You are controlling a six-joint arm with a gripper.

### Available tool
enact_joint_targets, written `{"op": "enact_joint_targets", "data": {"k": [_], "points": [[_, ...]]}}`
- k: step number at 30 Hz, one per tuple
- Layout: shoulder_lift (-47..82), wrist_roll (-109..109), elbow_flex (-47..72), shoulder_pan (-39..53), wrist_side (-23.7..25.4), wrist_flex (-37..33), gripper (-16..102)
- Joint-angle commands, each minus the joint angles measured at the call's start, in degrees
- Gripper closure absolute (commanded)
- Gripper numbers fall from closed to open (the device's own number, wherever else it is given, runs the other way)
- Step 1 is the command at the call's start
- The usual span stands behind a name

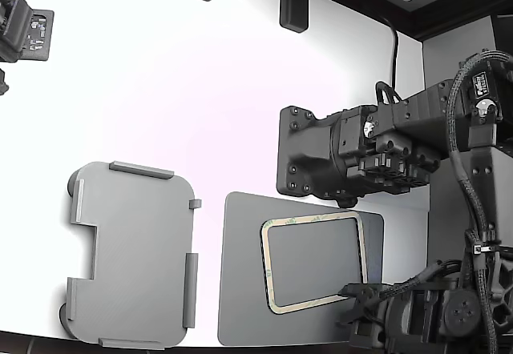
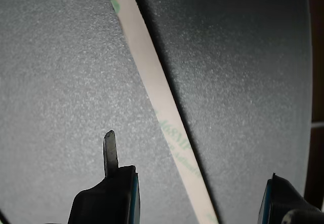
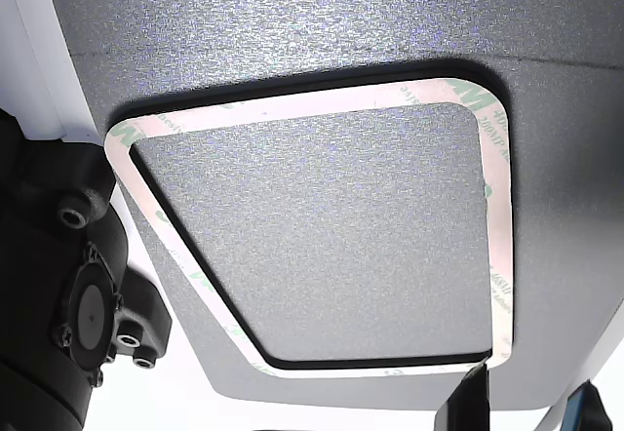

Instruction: Grab top frame and put it into gray box.

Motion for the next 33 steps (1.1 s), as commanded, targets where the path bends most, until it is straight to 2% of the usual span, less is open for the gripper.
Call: {"op": "enact_joint_targets", "data": {"k": [1,12,25,33], "points": [[0.7,-0.1,-1.8,1.1,1.1,-0.2,-13],[0.7,-1.8,4.3,6.9,1.6,-6.4,-6],[0.8,-2.3,5.2,9.4,-0.1,-6.1,1],[-0.5,-4.4,5.2,11.0,0.8,-6.9,0]]}}
